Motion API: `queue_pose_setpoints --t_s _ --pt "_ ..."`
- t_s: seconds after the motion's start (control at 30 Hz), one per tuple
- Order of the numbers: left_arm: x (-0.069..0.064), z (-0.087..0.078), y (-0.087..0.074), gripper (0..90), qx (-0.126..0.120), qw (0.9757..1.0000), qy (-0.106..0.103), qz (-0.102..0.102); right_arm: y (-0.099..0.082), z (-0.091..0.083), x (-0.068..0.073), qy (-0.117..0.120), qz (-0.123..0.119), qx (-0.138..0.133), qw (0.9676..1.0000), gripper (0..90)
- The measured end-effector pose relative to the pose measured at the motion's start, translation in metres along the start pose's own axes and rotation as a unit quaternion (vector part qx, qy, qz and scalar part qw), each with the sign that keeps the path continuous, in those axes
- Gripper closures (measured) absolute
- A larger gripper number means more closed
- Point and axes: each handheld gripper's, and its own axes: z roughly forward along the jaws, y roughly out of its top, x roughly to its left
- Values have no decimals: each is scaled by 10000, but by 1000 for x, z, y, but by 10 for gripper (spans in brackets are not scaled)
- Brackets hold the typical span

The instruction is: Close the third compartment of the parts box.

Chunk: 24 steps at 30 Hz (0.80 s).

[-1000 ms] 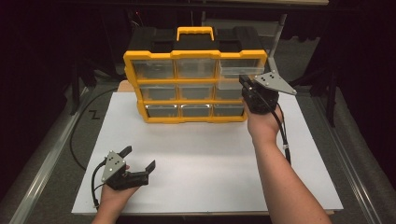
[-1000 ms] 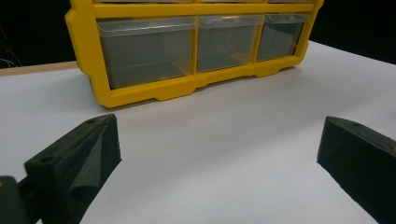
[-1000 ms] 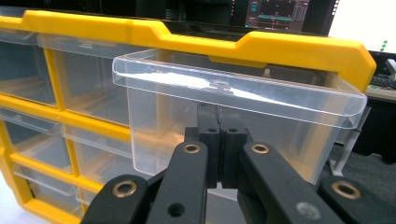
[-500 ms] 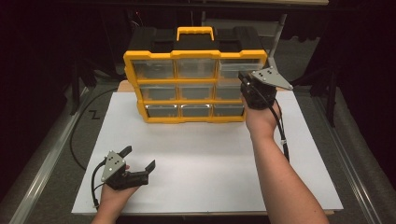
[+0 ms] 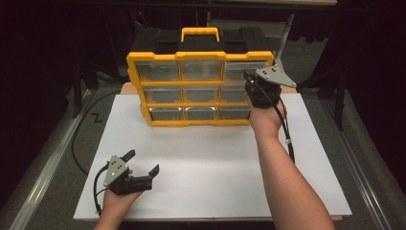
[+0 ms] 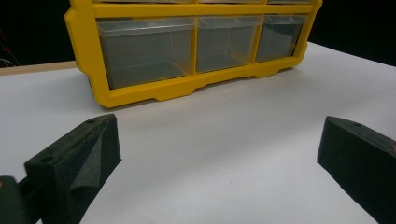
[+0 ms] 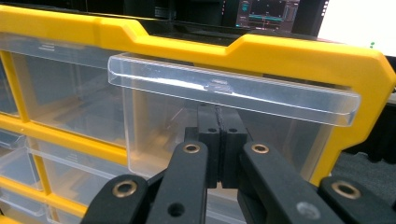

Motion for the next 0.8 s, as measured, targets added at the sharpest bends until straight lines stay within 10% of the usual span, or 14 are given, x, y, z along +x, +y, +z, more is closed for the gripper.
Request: queue_pose_setpoints --t_s 0.8 --pt "0 2 -1 3 71 10000 -1 25 3 20 -4 -146 35 184 9997 900"
